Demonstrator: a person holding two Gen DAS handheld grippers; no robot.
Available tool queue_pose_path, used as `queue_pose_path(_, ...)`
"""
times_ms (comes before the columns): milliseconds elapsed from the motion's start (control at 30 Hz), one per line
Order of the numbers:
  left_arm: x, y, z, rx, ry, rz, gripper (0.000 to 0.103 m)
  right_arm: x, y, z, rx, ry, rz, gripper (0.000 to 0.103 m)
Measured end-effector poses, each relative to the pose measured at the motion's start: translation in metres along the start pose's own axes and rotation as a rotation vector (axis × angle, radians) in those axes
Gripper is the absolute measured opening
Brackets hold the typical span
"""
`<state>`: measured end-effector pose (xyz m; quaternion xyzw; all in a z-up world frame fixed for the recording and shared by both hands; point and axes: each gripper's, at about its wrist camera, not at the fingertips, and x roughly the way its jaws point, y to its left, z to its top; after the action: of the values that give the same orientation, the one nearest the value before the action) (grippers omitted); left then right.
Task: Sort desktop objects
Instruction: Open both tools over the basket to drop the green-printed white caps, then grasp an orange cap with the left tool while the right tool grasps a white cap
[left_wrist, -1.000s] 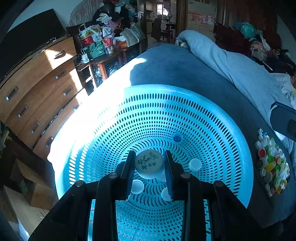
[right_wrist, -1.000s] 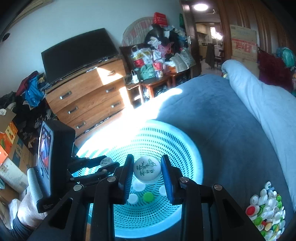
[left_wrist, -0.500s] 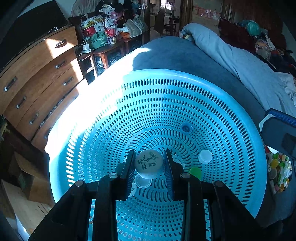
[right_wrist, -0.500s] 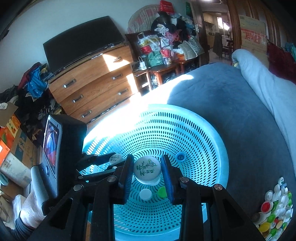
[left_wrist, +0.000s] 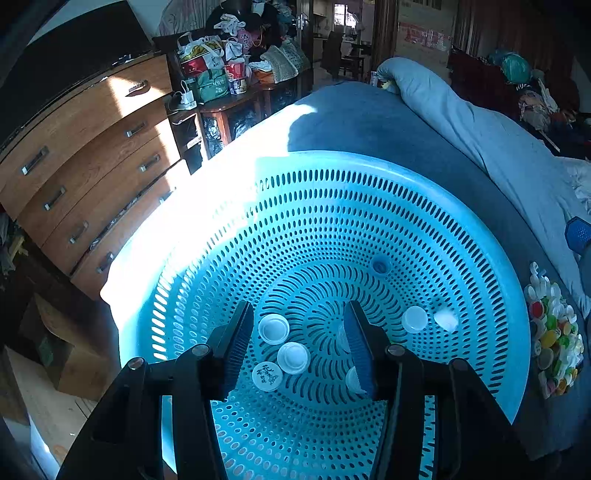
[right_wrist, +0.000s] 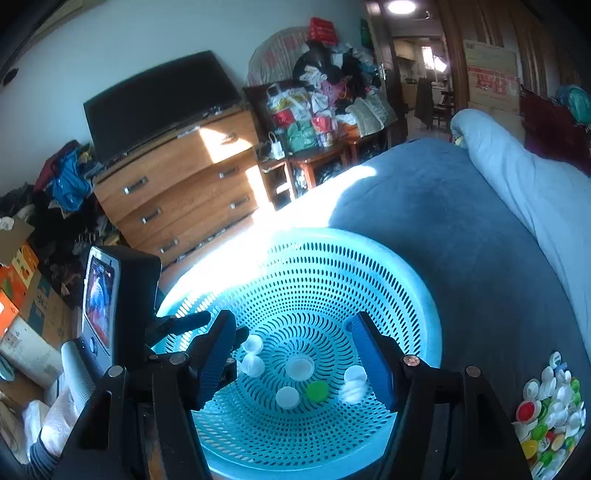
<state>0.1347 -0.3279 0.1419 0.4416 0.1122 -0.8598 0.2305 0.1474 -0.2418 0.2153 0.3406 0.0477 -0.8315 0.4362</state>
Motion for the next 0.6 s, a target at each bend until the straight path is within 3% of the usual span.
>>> queue_pose_path(100,-0.016,-0.022,0.004,0.043,-0.041,-0.026,0.045,-0.034,-0.019,-0.018,0.007,-0.082,-0.043,0.07)
queue_pose_path(167,-0.032,-0.05,0.007,0.095,-0.081,-0.081,0.045,-0.057,-0.047,-0.042,0.066,-0.109,-0.061,0.07)
queue_pose_path(267,-0.058,-0.106,0.007,0.205,-0.137,-0.181,0.045,-0.09,-0.106,-0.087,0.169,-0.111,-0.156,0.07)
queue_pose_path(333,-0.072,-0.142,0.003,0.265,-0.156,-0.258,0.045,-0.108,-0.161,-0.126,0.243,-0.06,-0.256,0.069)
queue_pose_path(400,-0.083,-0.177,-0.007,0.329,-0.168,-0.305,0.045,-0.121,-0.212,-0.16,0.314,-0.005,-0.364,0.047)
queue_pose_path(467,-0.086,-0.205,-0.016,0.385,-0.165,-0.341,0.045,-0.13,-0.261,-0.19,0.37,0.061,-0.47,0.035)
queue_pose_path(533,-0.08,-0.222,-0.022,0.419,-0.142,-0.352,0.045,-0.133,-0.303,-0.215,0.425,0.12,-0.534,0.033)
queue_pose_path(600,-0.068,-0.239,-0.031,0.447,-0.102,-0.356,0.045,-0.131,-0.327,-0.228,0.452,0.146,-0.535,0.033)
